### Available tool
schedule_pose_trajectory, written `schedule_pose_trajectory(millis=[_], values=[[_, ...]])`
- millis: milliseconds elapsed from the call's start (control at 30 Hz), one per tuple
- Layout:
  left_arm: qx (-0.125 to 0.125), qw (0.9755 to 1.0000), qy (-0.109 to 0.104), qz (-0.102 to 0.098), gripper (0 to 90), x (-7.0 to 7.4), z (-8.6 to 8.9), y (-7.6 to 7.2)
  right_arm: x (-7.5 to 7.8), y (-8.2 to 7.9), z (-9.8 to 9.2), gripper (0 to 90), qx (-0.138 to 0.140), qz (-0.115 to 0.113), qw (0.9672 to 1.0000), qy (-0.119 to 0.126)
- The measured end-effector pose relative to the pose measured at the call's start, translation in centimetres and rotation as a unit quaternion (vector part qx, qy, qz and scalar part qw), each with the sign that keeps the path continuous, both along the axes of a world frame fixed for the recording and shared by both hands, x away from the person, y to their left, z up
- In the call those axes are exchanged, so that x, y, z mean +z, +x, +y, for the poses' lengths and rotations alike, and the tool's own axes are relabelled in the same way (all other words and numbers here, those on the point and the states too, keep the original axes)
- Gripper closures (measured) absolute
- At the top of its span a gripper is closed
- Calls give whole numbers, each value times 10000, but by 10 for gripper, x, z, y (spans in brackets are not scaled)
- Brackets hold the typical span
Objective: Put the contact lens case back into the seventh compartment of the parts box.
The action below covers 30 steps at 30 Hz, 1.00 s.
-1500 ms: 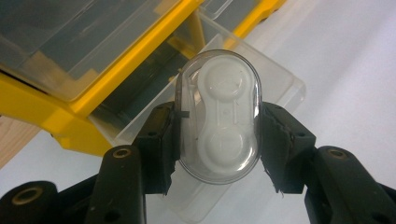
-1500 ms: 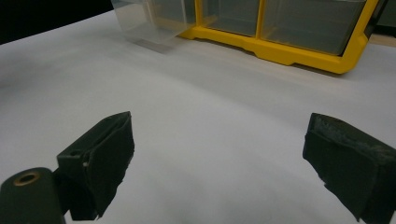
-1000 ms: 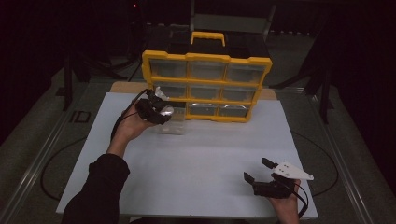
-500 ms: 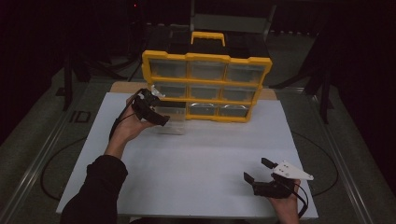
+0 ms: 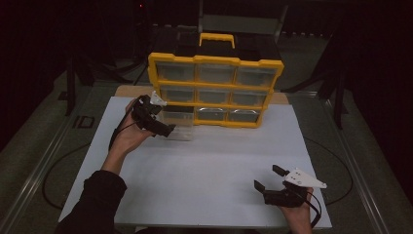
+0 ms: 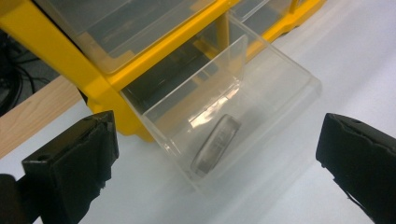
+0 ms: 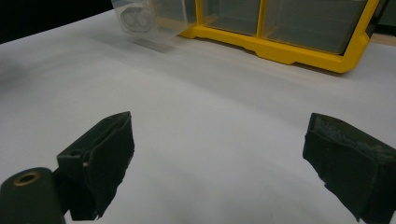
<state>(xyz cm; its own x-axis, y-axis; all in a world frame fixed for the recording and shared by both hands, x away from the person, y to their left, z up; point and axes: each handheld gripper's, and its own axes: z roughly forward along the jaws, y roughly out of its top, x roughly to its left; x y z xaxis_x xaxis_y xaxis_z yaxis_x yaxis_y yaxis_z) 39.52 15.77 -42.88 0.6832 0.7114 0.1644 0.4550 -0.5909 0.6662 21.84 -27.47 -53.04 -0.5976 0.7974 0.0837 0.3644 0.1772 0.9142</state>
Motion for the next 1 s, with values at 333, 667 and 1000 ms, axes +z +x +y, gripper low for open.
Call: schedule_pose_trajectory(millis=[333,667,1000], values=[[42,9980,-513,-378,2,-23,30,-43,0,0,1,84,8,0,10000,8],[309,9927,-998,-607,3,-68,63,-94,0,-1,2,84,24,-22,10000,12],[529,9800,-1585,-1084,3,-94,98,-142,0,-2,4,84,83,-103,9999,44]])
